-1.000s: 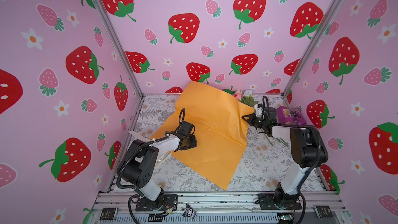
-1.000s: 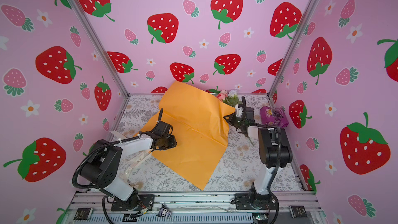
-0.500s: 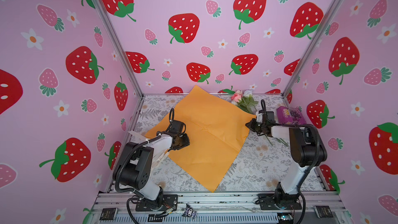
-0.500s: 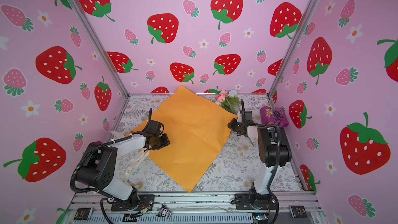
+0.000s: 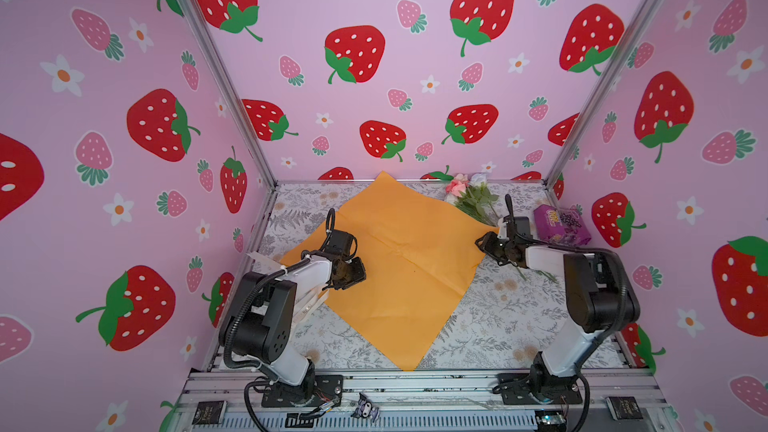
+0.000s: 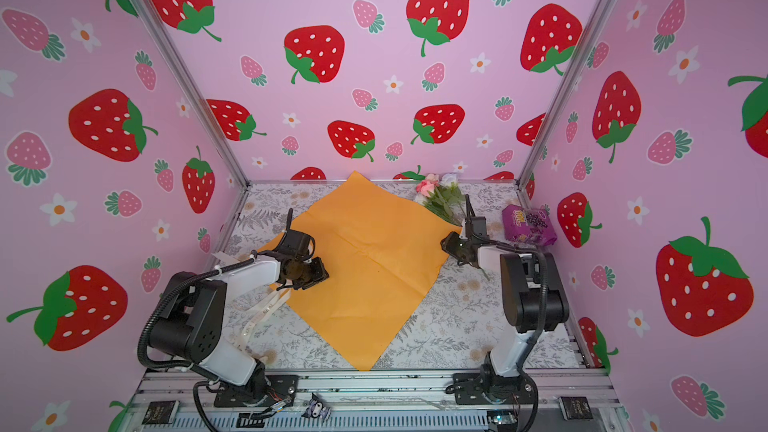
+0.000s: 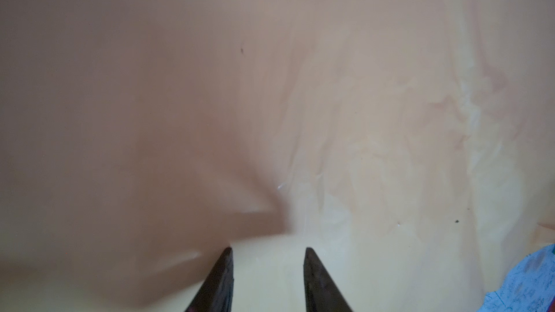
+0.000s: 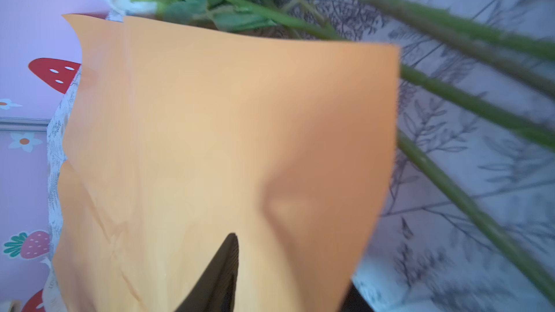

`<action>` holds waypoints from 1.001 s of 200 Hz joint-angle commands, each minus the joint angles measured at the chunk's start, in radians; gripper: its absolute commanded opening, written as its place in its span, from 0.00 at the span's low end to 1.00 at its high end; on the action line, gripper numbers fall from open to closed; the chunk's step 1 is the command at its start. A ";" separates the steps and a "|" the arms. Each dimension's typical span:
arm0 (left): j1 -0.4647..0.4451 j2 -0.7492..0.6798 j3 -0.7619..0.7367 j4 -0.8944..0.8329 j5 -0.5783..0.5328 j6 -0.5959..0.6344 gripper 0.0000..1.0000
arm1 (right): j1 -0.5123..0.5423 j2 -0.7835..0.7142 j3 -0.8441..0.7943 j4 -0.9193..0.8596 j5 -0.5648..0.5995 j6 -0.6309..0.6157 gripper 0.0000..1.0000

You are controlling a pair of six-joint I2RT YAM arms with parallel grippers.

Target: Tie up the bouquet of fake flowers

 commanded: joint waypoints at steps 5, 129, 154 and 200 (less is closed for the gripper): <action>0.018 -0.010 0.018 -0.074 -0.026 0.015 0.40 | 0.042 -0.106 0.033 -0.010 -0.013 -0.093 0.44; 0.136 -0.041 -0.036 -0.110 -0.045 0.029 0.37 | 0.300 0.305 0.240 -0.044 -0.049 -0.025 0.20; 0.133 -0.028 -0.038 -0.053 0.067 0.037 0.37 | 0.251 0.290 0.184 -0.027 -0.022 -0.024 0.19; 0.108 0.045 0.000 0.003 0.179 0.018 0.39 | 0.151 0.334 0.215 -0.018 -0.126 -0.115 0.20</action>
